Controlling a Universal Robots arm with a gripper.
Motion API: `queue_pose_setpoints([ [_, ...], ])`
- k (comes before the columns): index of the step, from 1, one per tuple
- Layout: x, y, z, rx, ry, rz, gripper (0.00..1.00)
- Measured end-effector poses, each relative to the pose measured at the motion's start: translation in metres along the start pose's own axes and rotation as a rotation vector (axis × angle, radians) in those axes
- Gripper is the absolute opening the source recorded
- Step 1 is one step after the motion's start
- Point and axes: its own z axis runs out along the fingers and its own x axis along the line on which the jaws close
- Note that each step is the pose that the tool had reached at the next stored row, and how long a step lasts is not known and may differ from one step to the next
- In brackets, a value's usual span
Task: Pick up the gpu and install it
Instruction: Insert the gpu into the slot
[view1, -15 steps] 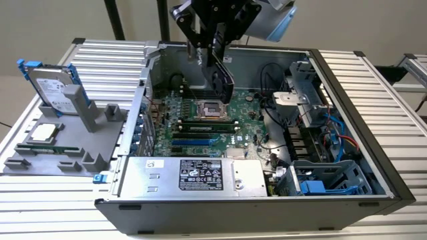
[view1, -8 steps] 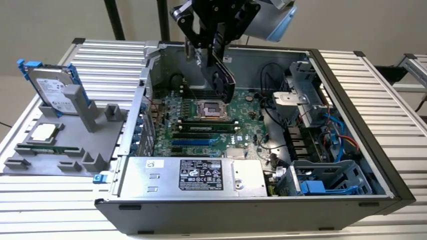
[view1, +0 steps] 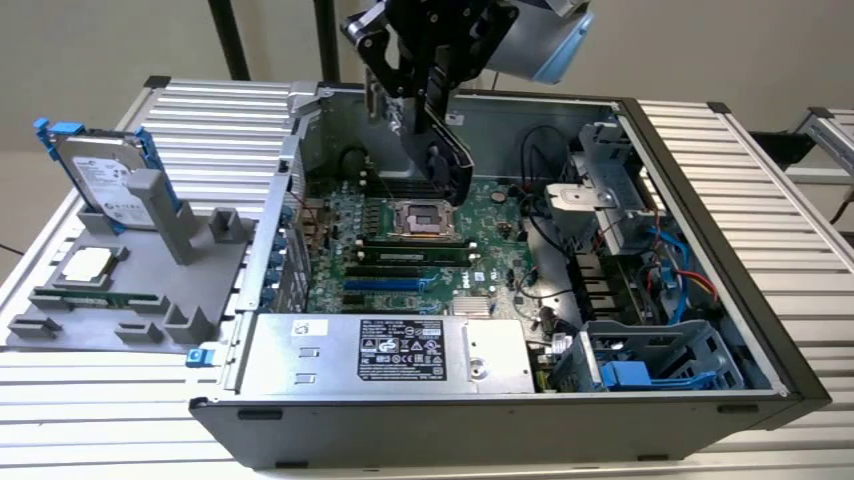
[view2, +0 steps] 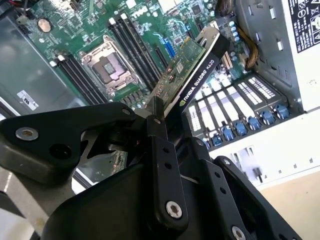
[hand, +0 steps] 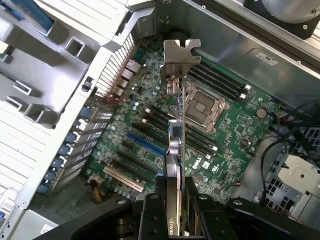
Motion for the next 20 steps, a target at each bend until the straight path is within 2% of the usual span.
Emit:
queue_pose_setpoints([
  [20,0.0,0.0,0.0,-0.0021,0.0061,-0.113,0.0],
])
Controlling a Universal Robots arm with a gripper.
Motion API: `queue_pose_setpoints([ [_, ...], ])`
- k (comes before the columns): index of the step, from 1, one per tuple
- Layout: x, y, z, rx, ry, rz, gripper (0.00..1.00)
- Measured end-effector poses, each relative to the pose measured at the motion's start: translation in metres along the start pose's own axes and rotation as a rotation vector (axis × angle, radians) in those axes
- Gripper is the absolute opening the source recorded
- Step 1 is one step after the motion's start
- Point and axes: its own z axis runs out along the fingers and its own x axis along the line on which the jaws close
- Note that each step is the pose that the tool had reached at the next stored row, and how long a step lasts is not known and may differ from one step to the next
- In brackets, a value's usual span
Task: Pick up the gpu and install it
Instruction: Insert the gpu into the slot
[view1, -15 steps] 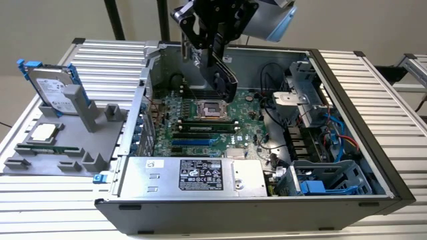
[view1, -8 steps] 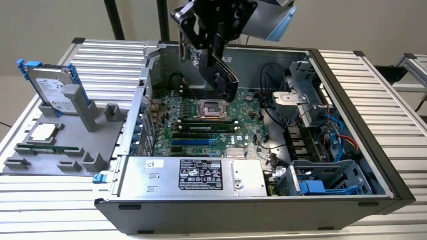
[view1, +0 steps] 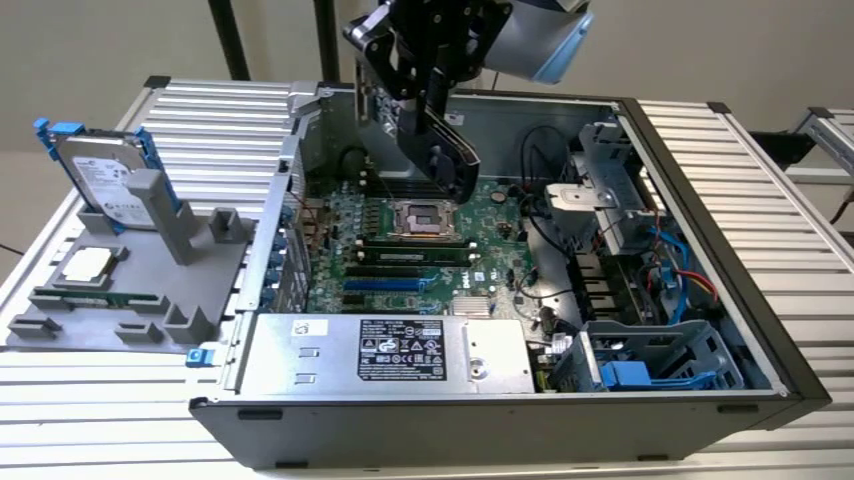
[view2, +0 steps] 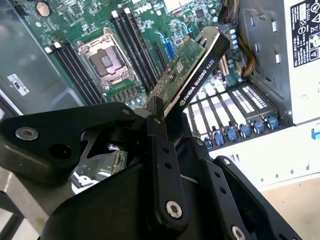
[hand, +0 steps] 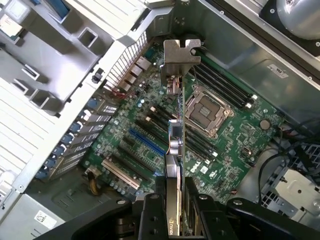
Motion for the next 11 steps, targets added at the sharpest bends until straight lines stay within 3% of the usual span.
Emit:
queue_pose_setpoints([
  [11,0.0,0.0,0.0,-0.001,0.0031,-0.056,0.0],
])
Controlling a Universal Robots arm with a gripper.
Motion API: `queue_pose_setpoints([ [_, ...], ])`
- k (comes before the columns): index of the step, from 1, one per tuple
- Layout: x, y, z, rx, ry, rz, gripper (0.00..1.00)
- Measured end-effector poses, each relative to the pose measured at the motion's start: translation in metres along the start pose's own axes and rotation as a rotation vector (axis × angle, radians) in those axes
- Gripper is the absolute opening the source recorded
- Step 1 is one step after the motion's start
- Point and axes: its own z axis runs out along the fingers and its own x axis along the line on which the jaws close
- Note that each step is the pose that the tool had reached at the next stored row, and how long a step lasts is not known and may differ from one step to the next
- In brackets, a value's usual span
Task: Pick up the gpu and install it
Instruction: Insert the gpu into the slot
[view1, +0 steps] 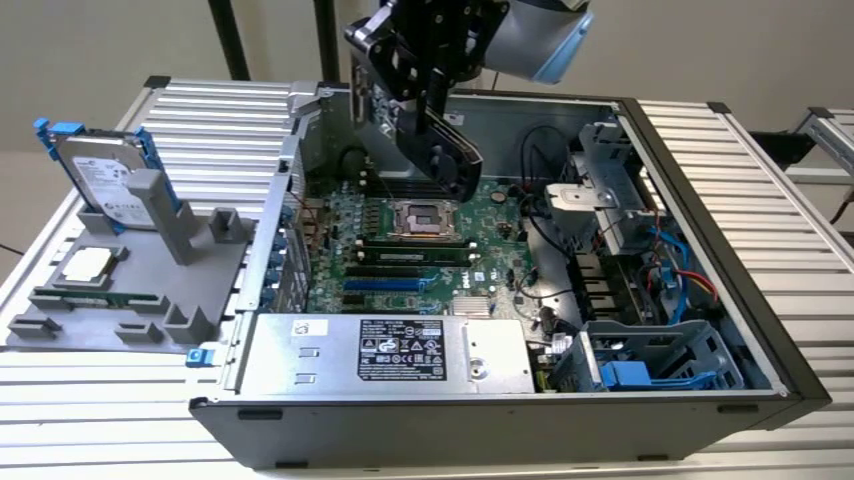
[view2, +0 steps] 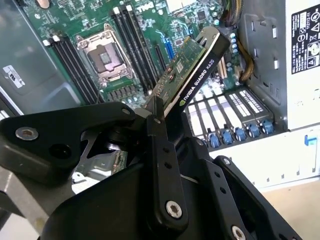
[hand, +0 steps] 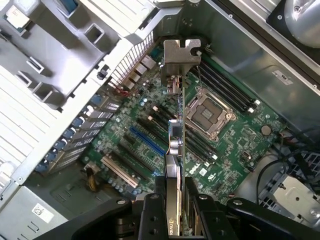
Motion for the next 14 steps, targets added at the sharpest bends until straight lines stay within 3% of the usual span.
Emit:
queue_pose_setpoints([
  [14,-0.0012,-0.0009,0.0,-0.0016,0.0046,-0.084,0.0],
])
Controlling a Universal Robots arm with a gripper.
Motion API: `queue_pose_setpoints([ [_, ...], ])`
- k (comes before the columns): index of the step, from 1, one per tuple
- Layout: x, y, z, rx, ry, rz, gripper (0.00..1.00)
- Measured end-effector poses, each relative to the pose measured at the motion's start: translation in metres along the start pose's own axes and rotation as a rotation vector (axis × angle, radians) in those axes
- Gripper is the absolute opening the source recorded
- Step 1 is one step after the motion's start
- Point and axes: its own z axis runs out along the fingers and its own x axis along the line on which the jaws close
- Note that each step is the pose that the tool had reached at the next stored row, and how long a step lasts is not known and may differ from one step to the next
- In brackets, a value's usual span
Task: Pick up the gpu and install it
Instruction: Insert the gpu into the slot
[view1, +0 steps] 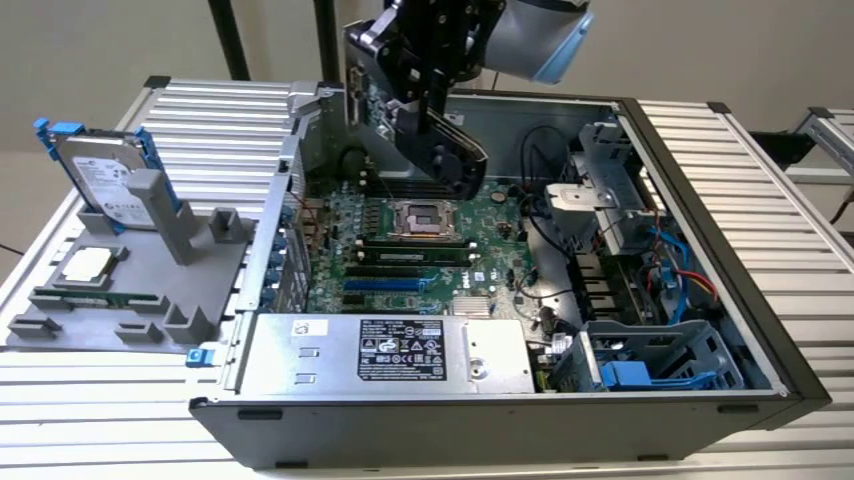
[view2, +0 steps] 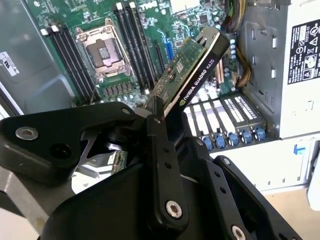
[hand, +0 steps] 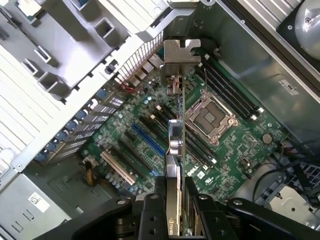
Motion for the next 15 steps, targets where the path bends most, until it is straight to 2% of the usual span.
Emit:
queue_pose_setpoints([
  [15,-0.0063,-0.0059,-0.0002,-0.0015,0.0043,-0.079,0.0],
])
